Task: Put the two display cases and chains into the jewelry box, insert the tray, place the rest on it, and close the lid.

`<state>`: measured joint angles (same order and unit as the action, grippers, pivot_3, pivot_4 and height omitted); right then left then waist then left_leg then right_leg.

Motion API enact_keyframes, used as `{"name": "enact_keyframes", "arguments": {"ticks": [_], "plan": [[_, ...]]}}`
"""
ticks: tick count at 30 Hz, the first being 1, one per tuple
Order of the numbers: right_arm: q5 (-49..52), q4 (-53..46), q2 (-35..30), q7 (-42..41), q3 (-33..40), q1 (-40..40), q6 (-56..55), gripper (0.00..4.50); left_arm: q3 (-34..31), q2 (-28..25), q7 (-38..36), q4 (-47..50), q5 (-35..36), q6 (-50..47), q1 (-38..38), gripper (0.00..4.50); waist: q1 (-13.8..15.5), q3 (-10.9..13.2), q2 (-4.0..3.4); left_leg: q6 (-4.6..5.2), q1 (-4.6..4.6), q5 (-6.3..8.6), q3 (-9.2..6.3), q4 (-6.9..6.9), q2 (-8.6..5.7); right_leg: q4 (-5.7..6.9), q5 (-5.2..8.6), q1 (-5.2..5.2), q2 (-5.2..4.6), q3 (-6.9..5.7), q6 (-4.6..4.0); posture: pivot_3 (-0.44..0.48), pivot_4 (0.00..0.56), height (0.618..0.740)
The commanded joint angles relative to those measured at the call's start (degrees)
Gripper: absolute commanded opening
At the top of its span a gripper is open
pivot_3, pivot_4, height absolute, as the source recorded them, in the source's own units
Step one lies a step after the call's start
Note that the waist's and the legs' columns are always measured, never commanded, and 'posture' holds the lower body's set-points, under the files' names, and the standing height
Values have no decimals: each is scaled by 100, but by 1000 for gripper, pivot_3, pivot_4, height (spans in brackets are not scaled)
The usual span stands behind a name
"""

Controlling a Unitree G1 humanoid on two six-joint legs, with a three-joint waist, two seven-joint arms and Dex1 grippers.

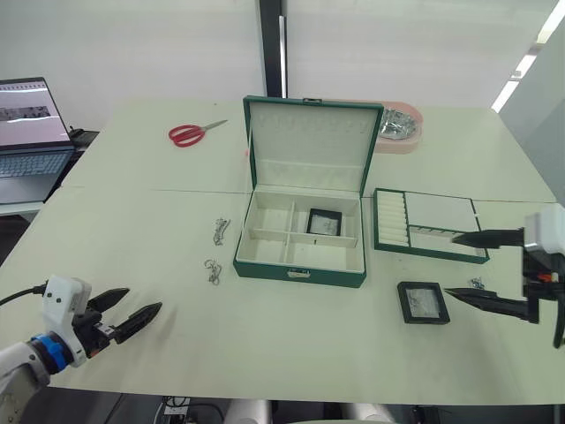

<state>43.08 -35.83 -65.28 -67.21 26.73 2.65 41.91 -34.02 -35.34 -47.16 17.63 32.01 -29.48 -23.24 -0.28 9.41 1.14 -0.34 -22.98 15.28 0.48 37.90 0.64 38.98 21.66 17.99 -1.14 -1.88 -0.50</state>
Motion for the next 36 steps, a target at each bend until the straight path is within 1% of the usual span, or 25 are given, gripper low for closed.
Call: {"name": "enact_keyframes", "arguments": {"ticks": [1, 4, 6, 10, 14, 18, 21, 25, 28, 36], "plan": [[569, -146, -30, 244, -512, 708, 262, 4500, -5, 477, 607, 829, 223, -96, -239, 4484, 3, 0, 0, 0, 0, 0, 1, 1, 0, -1, 0, 0, 0, 0, 0, 0, 150, 740], [693, -92, 108, 357, -1086, 1330, 309, 4500, 346, 1131, 1245, 1368, 71, 6, -373, 4484, 18, -1, 3, 0, -1, 0, 0, 3, -4, -3, 0, -3, -1, 1, 0, 0, 150, 740], [702, -45, 219, 402, -1398, 1614, 311, 4500, 637, 1461, 1619, 1498, -212, 188, -353, 4484, 17, -1, 3, 1, 2, 0, 1, 4, -5, -4, 0, -8, -1, 3, 0, 0, 150, 740], [657, 31, 434, 442, -1828, 1999, 303, 4500, 1160, 1863, 2223, 1666, -599, 362, -147, 4484, 24, -1, 4, 1, 1, 0, 1, 4, -7, -4, 0, -8, 1, 3, 0, 0, 150, 740], [663, 72, 681, 450, -2161, 2318, 290, 4500, 1660, 2159, 2814, 1607, -985, 392, 258, 4484, 16, -1, 4, 5, 1, 3, 4, 7, -7, -4, 0, -10, 0, 6, 0, 0, 150, 740], [596, 76, 922, 489, -2449, 2627, 269, 4500, 1939, 2288, 3166, 1591, -1150, 286, 521, 4484, 18, -1, 4, 5, 3, 3, 2, 6, -6, -2, 0, -10, 2, 4, 0, 0, 150, 740], [494, 105, 1045, 507, -2623, 2791, 243, 4500, 2120, 2290, 3326, 1537, -1290, 220, 674, 4484, 25, -1, 4, 5, 2, 3, 3, 7, -6, -3, -1, -11, 1, 4, 0, 0, 150, 740], [453, 87, 1129, 533, -2733, 2833, 256, 4500, 2392, 2280, 3530, 1429, -1549, 156, 898, 4484, 30, -1, 4, 5, 2, 3, 2, 7, -7, -3, -1, -11, 1, 3, 0, 0, 150, 740], [463, 54, 1167, 555, -2756, 2834, 279, 4500, 2537, 2366, 3735, 1300, -1691, 28, 1049, 4484, 30, -1, 4, 5, 1, 3, 2, 7, -6, -3, -1, -11, 1, 2, 0, 0, 150, 740], [467, 79, 1180, 564, -2780, 2921, 322, 4500, 2728, 2411, 4026, 1194, -1977, -224, 1012, 4484, 27, -1, 4, 5, 2, 3, 1, 6, -6, -4, -1, -12, 1, 2, 0, 0, 150, 740]]}}
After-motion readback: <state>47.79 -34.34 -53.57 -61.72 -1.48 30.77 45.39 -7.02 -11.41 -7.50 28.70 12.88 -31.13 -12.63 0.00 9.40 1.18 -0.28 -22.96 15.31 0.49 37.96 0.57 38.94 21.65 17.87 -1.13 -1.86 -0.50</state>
